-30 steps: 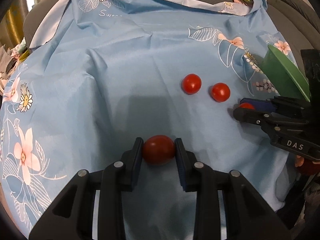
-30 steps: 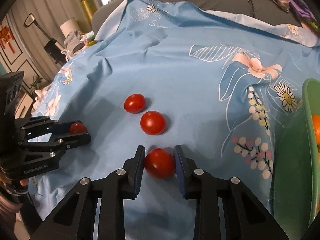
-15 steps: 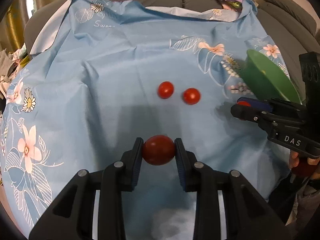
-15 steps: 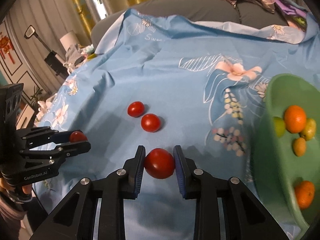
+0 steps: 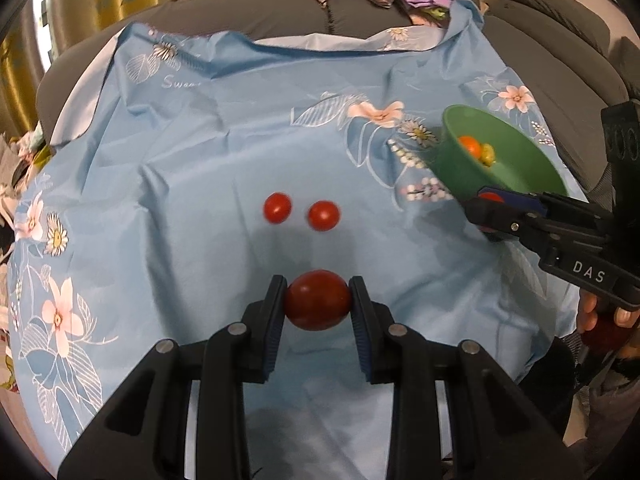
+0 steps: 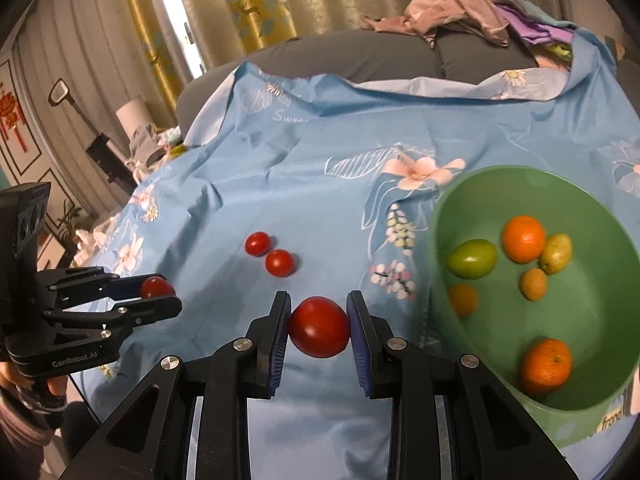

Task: Organize fruits
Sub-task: 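Carry both red cherry tomatoes to the green bowl and release them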

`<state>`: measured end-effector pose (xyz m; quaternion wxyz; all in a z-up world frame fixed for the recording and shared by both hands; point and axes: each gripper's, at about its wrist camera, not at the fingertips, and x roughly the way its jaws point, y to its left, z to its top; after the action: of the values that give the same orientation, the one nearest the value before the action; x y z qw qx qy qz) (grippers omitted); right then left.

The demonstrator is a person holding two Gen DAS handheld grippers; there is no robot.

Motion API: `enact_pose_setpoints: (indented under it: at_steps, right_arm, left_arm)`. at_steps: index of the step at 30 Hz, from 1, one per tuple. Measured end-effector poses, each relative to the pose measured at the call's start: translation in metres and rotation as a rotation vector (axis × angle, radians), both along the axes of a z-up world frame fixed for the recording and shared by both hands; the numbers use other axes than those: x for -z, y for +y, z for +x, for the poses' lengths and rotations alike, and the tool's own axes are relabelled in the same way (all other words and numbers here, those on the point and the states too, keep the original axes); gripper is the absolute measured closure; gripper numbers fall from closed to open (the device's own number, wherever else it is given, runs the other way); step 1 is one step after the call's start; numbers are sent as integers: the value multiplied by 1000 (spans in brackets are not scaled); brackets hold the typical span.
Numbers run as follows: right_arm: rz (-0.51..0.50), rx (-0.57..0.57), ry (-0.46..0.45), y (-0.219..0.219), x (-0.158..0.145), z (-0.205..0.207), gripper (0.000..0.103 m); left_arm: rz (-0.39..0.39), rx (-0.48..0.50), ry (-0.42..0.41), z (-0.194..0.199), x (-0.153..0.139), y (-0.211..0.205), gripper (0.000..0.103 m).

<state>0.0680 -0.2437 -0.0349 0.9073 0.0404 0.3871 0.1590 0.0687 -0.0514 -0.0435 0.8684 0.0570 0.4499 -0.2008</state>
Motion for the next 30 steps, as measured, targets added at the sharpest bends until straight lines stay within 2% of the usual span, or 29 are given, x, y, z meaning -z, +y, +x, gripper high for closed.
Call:
enact_pose_setpoints:
  at_steps: [6,21,30]
  right_arm:
    - [17,40,-33,-19,-10,-7,72]
    - [48,193,-59,-83,-10,-19,72]
    - [58,258,-58,-111,-6,-21,72]
  left_arm:
    - [-5,48,-27,1,-13,-26,72]
    - [-12,213,-73,14,-34,-111,72]
    - [-17,310,-74,24,-35,-165,72]
